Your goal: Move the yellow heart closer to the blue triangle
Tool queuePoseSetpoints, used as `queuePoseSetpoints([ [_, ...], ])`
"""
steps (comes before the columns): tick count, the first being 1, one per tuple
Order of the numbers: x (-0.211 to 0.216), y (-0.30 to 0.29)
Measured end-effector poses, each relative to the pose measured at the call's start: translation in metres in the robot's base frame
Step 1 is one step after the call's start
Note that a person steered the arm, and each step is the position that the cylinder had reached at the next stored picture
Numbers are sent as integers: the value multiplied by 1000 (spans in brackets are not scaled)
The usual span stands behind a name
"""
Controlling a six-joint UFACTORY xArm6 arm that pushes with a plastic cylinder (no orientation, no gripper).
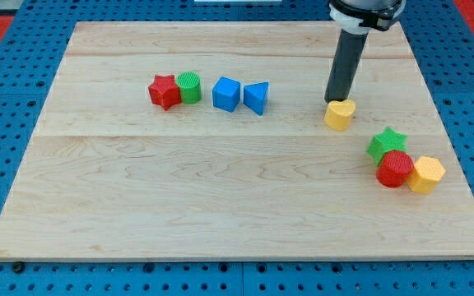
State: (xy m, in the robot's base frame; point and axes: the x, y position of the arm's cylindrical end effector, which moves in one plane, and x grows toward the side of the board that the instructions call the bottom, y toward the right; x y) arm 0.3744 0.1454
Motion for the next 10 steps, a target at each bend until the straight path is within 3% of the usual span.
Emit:
queuePoseSetpoints([
  [1, -5, 33],
  [3, 26, 62],
  [5, 48, 59],
  [8, 29, -2],
  [10, 42, -4],
])
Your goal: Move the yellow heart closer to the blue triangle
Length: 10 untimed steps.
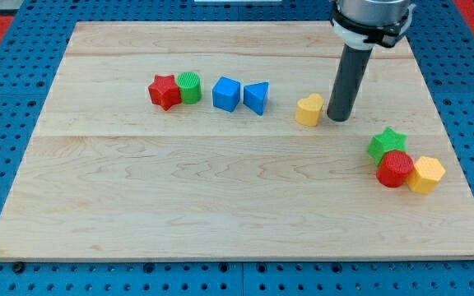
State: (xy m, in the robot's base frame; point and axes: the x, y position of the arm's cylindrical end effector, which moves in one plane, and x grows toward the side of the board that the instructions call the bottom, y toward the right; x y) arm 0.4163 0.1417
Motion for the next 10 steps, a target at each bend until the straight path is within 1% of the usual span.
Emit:
queuePoseSetpoints([
  [1, 4, -7],
  [3, -1, -24],
  [10, -19, -27],
])
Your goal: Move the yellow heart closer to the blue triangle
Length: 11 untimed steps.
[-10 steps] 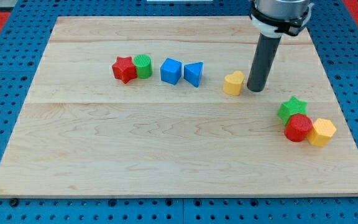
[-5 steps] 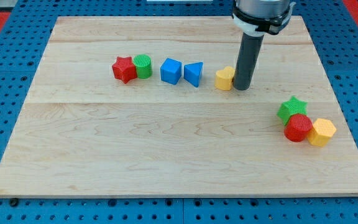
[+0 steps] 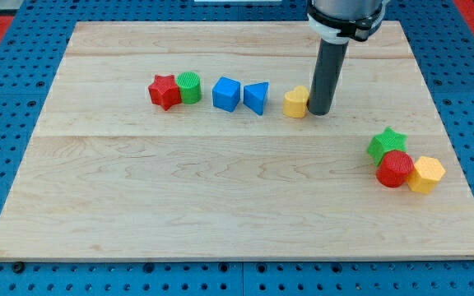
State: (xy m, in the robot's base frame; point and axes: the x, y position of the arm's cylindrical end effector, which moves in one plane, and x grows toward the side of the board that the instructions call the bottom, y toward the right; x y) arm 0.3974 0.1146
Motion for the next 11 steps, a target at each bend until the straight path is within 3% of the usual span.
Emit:
queuePoseSetpoints([
  [8, -25, -7],
  [11, -25, -37],
])
